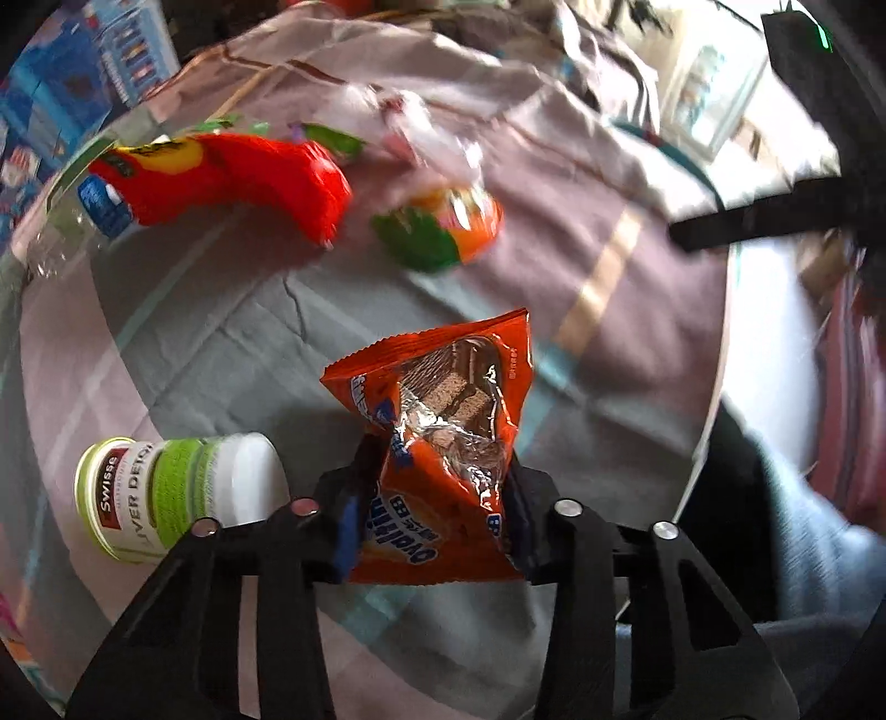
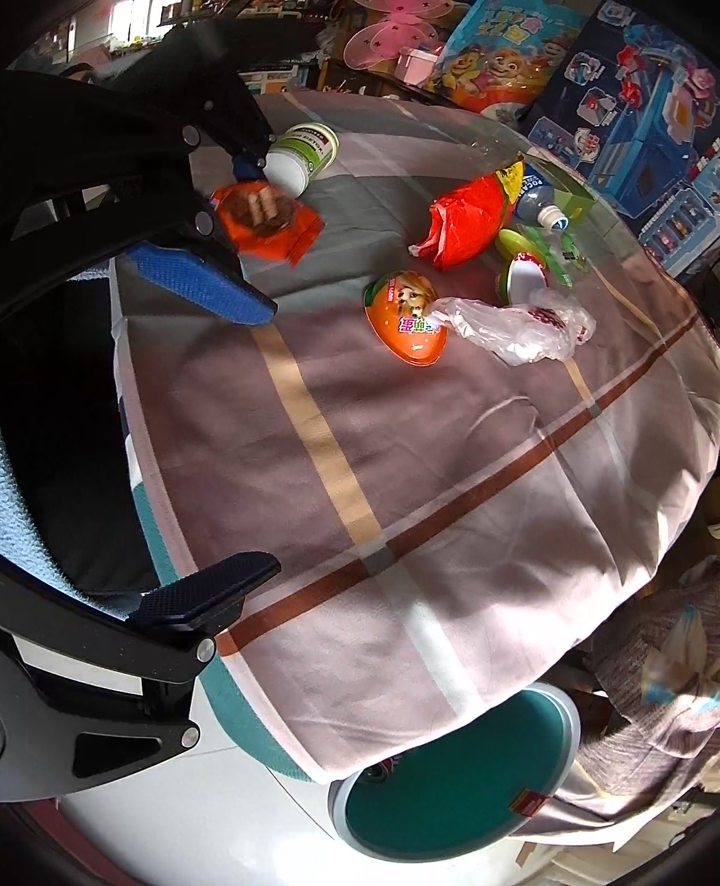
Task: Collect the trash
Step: 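Grasp the Ovaltine wrapper with the left tool while the right grasps the plastic bag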
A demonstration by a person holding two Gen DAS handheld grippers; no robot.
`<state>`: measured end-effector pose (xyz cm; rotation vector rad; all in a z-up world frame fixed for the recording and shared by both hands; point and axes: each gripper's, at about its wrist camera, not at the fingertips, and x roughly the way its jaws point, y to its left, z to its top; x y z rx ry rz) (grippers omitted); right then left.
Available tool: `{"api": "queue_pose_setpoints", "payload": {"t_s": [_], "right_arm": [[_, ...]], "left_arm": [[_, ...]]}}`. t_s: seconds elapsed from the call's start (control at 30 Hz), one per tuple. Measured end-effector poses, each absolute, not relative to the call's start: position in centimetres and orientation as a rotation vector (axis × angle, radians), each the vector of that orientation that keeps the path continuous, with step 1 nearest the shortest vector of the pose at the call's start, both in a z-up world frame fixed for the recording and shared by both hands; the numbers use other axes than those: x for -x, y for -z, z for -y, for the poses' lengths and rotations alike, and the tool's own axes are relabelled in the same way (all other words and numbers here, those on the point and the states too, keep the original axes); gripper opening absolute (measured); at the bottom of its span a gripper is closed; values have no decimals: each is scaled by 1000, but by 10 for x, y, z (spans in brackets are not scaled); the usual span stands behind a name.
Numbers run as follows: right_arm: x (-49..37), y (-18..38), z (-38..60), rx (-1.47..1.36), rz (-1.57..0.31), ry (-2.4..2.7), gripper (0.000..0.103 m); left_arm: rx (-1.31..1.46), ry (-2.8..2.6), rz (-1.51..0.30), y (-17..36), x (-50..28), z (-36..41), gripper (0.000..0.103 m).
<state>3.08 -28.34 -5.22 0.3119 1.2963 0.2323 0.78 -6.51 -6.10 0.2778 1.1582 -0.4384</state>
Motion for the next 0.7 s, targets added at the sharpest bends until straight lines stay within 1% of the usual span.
{"api": "queue_pose_setpoints", "payload": {"t_s": [0.37,0.6,0.63,0.7], "right_arm": [[-74,46,277,-356,-1261,-244,81],[-116,48,243,-328,-1218,-303,80],[-121,49,240,-321,-1216,-306,80],[-132,48,232,-296,-1200,-310,75]], "left_arm": [[-73,390,-1062,16,-52,42,41],[28,342,-1031,-1,-81,20,41],[36,337,-1027,-2,-83,17,41],[51,323,-1023,-5,-89,10,41]]}}
